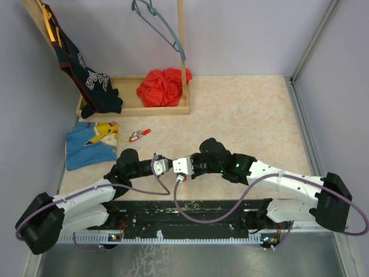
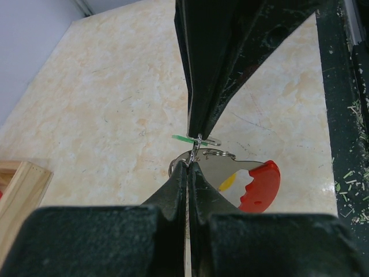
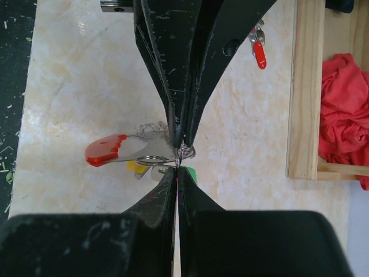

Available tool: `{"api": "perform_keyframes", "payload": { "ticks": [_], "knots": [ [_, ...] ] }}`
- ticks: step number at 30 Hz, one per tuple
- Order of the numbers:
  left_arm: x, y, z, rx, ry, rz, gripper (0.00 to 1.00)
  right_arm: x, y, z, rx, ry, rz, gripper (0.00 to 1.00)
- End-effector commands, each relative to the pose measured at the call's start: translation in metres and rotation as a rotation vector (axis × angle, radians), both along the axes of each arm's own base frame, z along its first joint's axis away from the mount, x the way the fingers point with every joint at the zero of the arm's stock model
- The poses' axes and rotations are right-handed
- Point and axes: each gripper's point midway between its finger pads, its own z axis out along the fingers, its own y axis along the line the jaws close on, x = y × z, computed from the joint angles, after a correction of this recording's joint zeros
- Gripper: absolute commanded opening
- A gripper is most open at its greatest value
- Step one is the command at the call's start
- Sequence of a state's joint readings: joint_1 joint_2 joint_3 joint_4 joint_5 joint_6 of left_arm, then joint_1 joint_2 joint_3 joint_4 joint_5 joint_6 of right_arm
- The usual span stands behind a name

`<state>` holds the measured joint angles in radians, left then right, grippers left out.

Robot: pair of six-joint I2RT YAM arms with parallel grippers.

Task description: Put the keys on the keyring

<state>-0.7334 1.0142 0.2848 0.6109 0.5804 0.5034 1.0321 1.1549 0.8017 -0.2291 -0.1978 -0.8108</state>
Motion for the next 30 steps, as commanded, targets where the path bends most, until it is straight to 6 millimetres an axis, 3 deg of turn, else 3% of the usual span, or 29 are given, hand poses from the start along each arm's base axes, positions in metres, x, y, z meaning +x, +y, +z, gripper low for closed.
{"api": "perform_keyframes", "payload": {
  "ticks": [1,15,25,30],
  "knots": [
    [0.013,-0.002,0.029,-0.071,0.015,0.070,0.00,-0.005,0.022,0.037,0.092,-0.090,0.067,0.00],
    [0.011,0.008,0.046,-0.222,0.207,0.171,0.00,0.003,0.008,0.024,0.072,-0.167,0.031,0.00],
    [-0.002,0.010,0.054,-0.327,0.184,0.119,0.00,-0.001,0.012,0.018,0.176,-0.080,-0.012,0.00],
    [-0.003,0.009,0.053,-0.331,0.175,0.110,0.00,-0.004,0.011,0.025,0.261,-0.060,0.000,0.15]
  ]
}}
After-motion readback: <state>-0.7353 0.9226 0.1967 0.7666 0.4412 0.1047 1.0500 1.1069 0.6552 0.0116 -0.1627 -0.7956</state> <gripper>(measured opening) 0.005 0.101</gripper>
